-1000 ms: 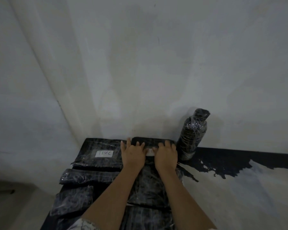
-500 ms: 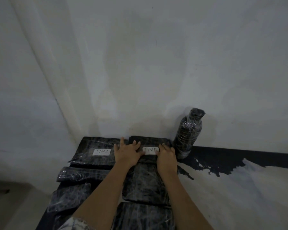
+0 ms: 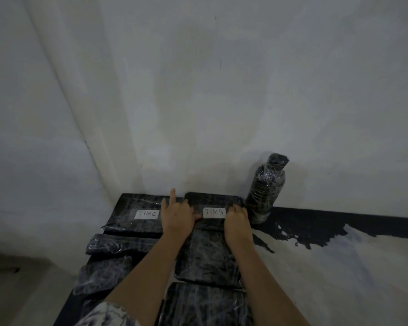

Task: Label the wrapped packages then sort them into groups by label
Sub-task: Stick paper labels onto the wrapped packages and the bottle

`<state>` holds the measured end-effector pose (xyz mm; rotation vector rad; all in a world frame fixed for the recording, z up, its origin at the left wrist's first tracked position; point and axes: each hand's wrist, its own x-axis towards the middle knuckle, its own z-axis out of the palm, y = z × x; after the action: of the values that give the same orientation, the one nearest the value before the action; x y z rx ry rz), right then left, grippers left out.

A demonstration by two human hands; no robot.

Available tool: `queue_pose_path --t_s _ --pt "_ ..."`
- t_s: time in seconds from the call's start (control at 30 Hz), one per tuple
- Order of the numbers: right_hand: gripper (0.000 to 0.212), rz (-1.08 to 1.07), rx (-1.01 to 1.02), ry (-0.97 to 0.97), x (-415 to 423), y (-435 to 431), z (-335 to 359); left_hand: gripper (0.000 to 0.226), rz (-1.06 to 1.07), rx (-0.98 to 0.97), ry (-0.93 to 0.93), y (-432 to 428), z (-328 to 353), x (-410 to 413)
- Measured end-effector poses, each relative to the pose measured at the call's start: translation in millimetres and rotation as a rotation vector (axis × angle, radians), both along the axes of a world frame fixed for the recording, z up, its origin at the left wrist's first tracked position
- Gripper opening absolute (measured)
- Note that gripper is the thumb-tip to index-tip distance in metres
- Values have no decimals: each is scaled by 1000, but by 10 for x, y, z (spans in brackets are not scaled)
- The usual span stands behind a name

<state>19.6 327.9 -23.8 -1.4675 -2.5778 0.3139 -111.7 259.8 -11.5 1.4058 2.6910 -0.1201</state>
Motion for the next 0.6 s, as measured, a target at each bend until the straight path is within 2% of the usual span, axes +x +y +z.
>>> queue_pose_path --t_s 0.1,0.23,0.43,0.53,0.6 --pt "36 22 2 -45 25 -6 52 49 -26 65 58 -15 5 75" --pt "30 40 -42 -35 26 -7 227 48 -82 44 85 -81 34 180" --pt "31 -29 -104 167 71 -461 272 71 -23 248 -130 -514 52 319" --pt "25 -2 -131 274 122 -853 261 67 -42 320 -163 -862 98 409" --pt "20 60 -122 345 155 -1162 268 55 -42 455 -218 -1114 146 474"
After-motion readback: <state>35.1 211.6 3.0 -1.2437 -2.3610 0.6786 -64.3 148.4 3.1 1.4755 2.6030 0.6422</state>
